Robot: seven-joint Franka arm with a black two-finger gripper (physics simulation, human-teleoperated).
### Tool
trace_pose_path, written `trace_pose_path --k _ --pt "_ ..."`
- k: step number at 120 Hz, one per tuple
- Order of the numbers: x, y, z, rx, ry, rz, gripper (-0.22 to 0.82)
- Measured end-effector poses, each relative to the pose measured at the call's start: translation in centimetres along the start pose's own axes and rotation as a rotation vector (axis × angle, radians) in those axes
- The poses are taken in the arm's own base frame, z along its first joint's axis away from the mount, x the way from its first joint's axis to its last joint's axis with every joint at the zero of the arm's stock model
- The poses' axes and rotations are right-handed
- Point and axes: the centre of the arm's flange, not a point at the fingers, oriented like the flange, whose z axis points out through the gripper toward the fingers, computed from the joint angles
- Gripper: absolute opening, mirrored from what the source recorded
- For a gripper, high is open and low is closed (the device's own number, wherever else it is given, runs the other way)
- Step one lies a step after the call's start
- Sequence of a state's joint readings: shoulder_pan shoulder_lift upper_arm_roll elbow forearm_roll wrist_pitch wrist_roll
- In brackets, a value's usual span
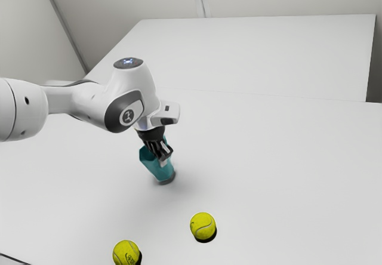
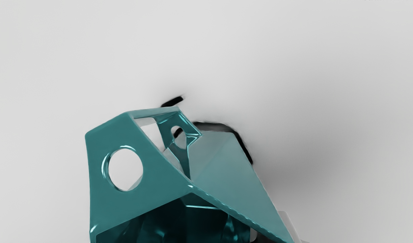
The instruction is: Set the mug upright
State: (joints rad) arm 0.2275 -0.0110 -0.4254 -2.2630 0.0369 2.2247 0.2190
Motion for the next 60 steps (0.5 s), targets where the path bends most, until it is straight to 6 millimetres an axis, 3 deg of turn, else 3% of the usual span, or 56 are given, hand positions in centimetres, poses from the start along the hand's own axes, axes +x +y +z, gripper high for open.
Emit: trace_pose_path --k 32,60 --pt "-0.1 -0.5 0.3 0.013 -0.013 -0.095 0.31" --pt "0.0 -0.5 -1.6 0.034 0.012 -0.152 0.5"
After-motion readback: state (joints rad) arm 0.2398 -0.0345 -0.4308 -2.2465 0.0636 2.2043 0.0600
